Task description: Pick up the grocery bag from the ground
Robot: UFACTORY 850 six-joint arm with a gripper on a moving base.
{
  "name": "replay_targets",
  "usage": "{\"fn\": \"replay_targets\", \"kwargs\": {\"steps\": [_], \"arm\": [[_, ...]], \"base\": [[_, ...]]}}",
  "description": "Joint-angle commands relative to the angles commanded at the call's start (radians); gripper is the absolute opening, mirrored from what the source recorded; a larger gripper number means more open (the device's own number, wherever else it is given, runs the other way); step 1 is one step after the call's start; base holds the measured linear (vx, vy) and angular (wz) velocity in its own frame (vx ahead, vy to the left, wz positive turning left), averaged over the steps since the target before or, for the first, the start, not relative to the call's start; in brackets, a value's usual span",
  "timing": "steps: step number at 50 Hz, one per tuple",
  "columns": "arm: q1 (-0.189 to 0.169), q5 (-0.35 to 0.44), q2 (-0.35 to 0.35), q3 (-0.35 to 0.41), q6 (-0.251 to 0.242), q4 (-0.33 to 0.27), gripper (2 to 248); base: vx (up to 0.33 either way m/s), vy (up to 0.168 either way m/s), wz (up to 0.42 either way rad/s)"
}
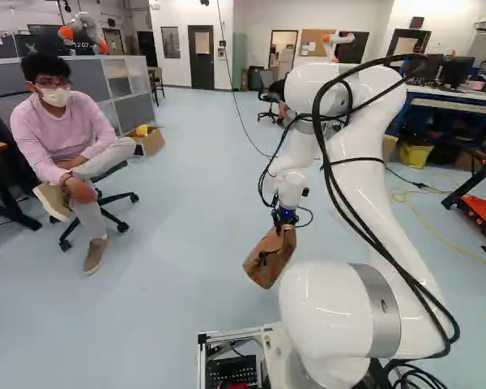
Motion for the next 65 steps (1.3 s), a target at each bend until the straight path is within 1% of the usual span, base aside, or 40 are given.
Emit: {"fn": "replay_targets", "kwargs": {"steps": [39,65], "arm": [[-0.008,0.000,0.328,0.203,0.000,0.000,21],[-0.011,0.000,0.551,0.312,0.000,0.000,21]], "base": [[0.000,0.000,0.000],[0.000,0.000,0.000]]}}
